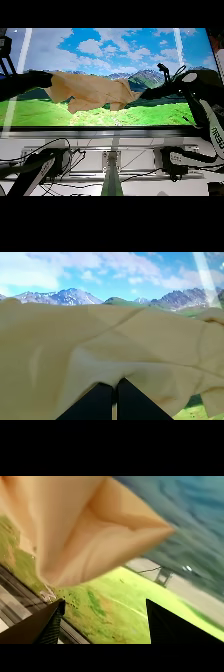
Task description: Fold the clothes and pants, and hang the long-sleeved shirts on hangers.
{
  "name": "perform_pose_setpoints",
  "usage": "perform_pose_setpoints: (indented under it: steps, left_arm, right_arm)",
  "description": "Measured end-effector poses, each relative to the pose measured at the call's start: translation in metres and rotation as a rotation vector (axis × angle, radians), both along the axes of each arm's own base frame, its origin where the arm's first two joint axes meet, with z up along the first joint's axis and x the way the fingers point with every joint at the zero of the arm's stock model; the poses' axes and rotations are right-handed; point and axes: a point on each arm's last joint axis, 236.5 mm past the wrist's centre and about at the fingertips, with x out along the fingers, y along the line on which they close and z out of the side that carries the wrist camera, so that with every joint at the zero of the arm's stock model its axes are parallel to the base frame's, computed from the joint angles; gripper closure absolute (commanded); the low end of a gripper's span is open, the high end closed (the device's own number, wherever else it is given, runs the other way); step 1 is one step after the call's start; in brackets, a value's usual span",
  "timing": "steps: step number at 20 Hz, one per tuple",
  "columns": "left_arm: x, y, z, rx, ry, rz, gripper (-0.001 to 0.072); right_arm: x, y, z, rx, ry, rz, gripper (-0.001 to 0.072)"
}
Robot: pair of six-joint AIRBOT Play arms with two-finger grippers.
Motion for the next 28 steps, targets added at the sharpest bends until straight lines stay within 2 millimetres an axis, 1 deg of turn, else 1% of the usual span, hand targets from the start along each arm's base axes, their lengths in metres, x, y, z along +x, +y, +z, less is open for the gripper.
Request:
perform_pose_setpoints:
  steps: [2, 3, 5, 6, 7, 9, 12, 14, 18, 19, 21, 23, 24, 27, 28]
  left_arm:
    - [0.001, -0.001, -0.002, -0.008, 0.008, -0.001, 0.0696]
    - [0.001, -0.001, -0.003, -0.009, 0.01, -0.001, 0.0696]
    - [0.002, -0.002, -0.004, -0.012, 0.013, -0.001, 0.0696]
    - [0.002, -0.002, -0.004, -0.013, 0.014, -0.001, 0.0696]
    - [0.002, -0.002, -0.004, -0.014, 0.015, -0.001, 0.0696]
    - [0.002, -0.002, -0.004, -0.016, 0.015, -0.001, 0.0696]
    - [0.002, -0.002, -0.004, -0.016, 0.016, -0.002, 0.0696]
    - [0.002, -0.002, -0.004, -0.016, 0.016, -0.002, 0.0696]
    - [0.002, -0.002, -0.004, -0.016, 0.016, -0.002, 0.0696]
    - [0.002, -0.002, -0.004, -0.016, 0.016, -0.002, 0.0696]
    - [0.002, -0.002, -0.004, -0.016, 0.016, -0.001, 0.0696]
    - [0.002, -0.002, -0.004, -0.016, 0.016, -0.002, 0.0696]
    - [0.002, -0.002, -0.004, -0.016, 0.016, -0.002, 0.0696]
    - [0.002, -0.002, -0.004, -0.016, 0.016, -0.002, 0.0696]
    - [0.002, -0.002, -0.004, -0.016, 0.016, -0.001, 0.0695]
  right_arm:
    - [-0.001, 0.007, -0.005, -0.032, -0.049, 0.07, 0.0157]
    - [0.002, 0.003, -0.011, -0.074, -0.07, 0.081, 0.0159]
    - [0.016, -0.011, -0.021, -0.158, -0.11, 0.047, 0.0169]
    - [0.023, -0.019, -0.024, -0.184, -0.123, 0.013, 0.0199]
    - [0.032, -0.027, -0.026, -0.201, -0.135, -0.023, 0.0199]
    - [0.046, -0.041, -0.03, -0.204, -0.134, -0.1, 0.0199]
    - [0.059, -0.049, -0.038, -0.152, -0.082, -0.184, 0.0199]
    - [0.062, -0.046, -0.044, -0.086, -0.018, -0.208, 0.0199]
    - [0.062, -0.028, -0.052, 0.068, 0.108, -0.207, 0.0203]
    - [0.061, -0.024, -0.054, 0.1, 0.135, -0.203, 0.0227]
    - [0.061, -0.017, -0.055, 0.153, 0.164, -0.203, 0.0227]
    - [0.061, -0.009, -0.051, 0.204, 0.179, -0.193, 0.0234]
    - [0.059, -0.006, -0.05, 0.225, 0.187, -0.182, 0.0263]
    - [0.052, 0.002, -0.042, 0.275, 0.2, -0.138, 0.0282]
    - [0.049, 0.004, -0.04, 0.287, 0.201, -0.117, 0.0324]
